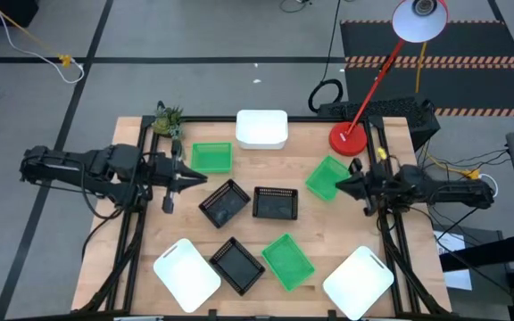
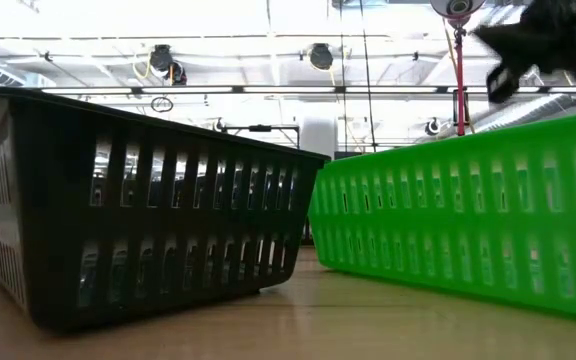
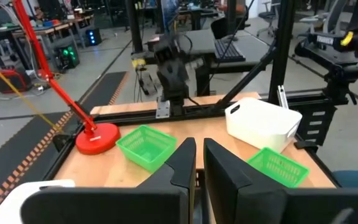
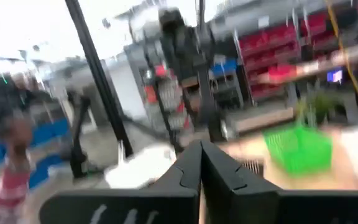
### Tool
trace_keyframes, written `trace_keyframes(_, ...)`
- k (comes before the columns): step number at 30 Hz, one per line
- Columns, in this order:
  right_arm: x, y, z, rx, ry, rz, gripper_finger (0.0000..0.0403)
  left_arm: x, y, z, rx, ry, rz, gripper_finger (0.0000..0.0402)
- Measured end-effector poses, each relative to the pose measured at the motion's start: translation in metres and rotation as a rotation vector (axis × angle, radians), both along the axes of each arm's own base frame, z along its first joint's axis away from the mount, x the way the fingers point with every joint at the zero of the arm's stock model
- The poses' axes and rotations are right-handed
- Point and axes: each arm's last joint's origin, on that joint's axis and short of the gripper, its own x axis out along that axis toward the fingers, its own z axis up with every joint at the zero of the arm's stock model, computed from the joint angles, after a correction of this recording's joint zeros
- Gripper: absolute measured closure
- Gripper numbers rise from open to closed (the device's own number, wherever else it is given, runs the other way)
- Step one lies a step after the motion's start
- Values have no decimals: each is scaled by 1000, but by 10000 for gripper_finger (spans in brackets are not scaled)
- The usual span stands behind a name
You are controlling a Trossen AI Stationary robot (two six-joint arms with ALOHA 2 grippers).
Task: Stack baskets by color
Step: Stack the top left black bin on the top right black bin
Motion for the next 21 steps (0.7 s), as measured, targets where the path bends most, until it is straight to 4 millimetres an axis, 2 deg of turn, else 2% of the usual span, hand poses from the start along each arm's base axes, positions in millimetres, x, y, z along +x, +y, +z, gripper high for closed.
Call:
trace_keyframes(3,0,0,28,-36,-11,-7,403,-1,0,0,-1,-1,-3,366)
trace_keyframes(6,3,0,53,-97,71,-16,403,-1,0,0,0,5,-3,366)
trace_keyframes(12,22,-1,109,-134,212,-41,403,0,0,-2,16,23,-4,366)
trace_keyframes(16,39,-1,138,-137,317,-43,403,0,0,-2,26,23,-6,366)
trace_keyframes(21,60,-2,162,-141,457,-57,403,0,0,-2,27,23,-6,366)
